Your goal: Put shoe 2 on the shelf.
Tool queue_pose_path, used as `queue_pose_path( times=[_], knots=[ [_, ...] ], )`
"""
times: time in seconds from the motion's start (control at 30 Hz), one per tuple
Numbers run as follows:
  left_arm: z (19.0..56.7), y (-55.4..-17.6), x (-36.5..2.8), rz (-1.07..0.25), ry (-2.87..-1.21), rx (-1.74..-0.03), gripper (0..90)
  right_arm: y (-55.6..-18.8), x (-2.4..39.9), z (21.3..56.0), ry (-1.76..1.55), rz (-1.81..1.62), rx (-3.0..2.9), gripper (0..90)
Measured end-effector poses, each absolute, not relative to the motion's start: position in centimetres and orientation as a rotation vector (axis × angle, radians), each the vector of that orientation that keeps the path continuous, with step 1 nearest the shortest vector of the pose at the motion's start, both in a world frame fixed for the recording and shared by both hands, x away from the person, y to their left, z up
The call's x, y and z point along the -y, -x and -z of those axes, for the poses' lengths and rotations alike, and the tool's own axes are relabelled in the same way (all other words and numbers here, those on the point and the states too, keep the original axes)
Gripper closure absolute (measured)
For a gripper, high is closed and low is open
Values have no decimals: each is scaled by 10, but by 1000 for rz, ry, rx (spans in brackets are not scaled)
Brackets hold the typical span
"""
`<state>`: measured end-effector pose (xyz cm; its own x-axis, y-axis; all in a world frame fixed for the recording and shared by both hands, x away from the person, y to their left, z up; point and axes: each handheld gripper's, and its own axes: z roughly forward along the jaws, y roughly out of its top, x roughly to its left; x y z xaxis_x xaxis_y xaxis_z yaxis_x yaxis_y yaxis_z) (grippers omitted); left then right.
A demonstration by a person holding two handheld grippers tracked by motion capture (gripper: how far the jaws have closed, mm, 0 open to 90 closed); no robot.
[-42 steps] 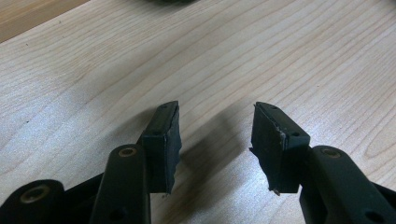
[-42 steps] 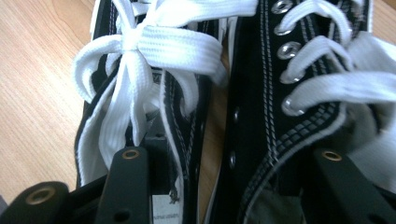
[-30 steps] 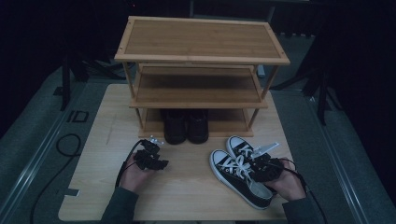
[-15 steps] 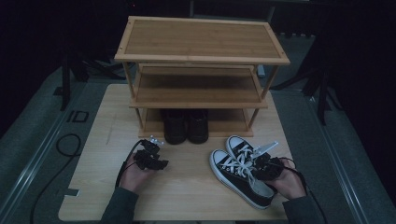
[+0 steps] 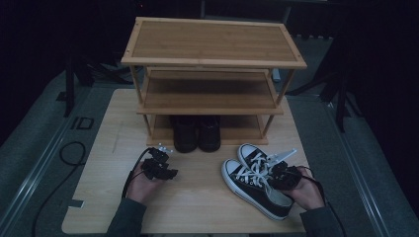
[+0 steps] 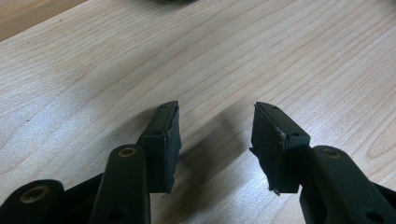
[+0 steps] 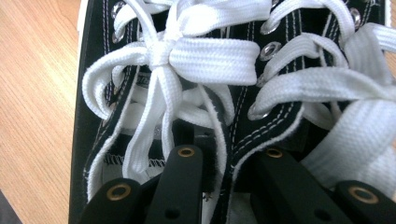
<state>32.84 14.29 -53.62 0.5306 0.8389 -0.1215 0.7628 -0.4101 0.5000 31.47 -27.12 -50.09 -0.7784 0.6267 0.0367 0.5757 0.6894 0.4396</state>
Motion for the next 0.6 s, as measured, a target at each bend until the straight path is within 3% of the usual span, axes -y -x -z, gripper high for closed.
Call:
queue_pose_path(
  times=[0.6],
  knots=[
    [536, -329, -146, -200, -2263, -1305, 519, -322, 269, 492, -963, -631, -2800, 851]
  ],
)
